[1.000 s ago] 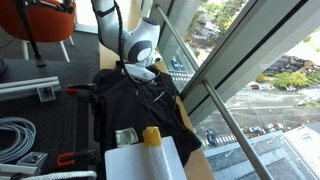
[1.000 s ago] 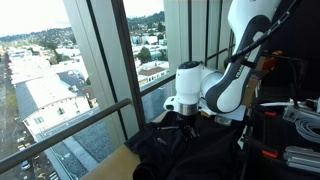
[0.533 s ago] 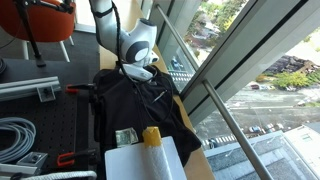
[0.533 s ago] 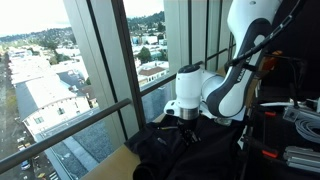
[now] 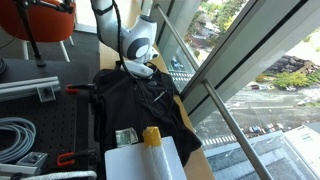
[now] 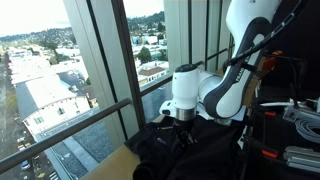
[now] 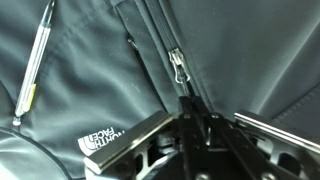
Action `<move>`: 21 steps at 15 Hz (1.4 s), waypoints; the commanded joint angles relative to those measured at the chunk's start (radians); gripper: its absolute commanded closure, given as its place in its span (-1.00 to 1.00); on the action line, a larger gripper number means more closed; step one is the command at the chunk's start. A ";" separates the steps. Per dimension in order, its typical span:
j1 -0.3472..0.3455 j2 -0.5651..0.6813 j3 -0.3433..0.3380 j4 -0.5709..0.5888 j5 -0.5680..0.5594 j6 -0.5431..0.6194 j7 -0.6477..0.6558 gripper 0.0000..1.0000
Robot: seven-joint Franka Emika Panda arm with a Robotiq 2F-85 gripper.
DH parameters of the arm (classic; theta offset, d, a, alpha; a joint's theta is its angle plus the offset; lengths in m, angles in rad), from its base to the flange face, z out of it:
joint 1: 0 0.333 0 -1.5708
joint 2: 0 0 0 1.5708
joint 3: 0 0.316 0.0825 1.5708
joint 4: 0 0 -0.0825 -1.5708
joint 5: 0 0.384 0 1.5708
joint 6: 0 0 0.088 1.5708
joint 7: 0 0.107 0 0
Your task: Zip up the black jumper
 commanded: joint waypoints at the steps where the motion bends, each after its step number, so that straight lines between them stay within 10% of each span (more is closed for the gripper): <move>1: 0.014 0.012 0.022 0.034 -0.001 -0.019 -0.006 0.96; 21: 0.065 0.013 0.054 0.045 -0.004 -0.026 -0.016 0.96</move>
